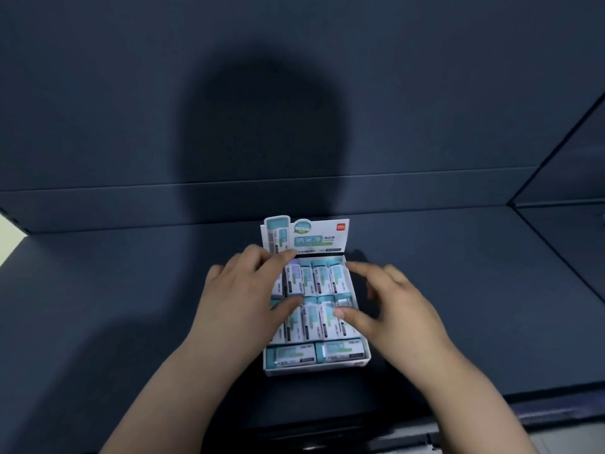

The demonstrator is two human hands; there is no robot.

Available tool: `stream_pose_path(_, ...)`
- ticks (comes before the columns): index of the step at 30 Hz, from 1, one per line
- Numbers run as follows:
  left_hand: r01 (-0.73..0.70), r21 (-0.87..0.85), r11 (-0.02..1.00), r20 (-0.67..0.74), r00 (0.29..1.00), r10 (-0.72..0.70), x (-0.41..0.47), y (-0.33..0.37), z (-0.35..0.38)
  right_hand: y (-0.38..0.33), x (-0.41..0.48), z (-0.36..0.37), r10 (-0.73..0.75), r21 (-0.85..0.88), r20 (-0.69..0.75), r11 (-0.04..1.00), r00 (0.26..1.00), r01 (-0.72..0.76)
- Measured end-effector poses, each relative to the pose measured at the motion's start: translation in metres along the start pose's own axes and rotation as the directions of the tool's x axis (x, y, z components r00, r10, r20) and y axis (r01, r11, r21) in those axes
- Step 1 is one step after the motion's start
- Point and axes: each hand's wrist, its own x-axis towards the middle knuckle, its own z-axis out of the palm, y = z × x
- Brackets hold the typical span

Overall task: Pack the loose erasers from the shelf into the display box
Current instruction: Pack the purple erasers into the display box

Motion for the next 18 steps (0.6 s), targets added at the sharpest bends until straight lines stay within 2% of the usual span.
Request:
stream_pose_path(10,-0.055,0.034,0.998,-0.085,0.995,0.058,0.012,0.079,0.018,0.062,-0.014,-0.048,-0.054,0.038,-0.069,0.998,0.996,0.057)
stream_pose_path(18,-0.063,0.032,0.997,-0.126,0.990,0.067,0.038,0.212,0.057,0.172,-0.031,-0.140,-0.051,0.027,-0.033,0.998,0.998,0.052)
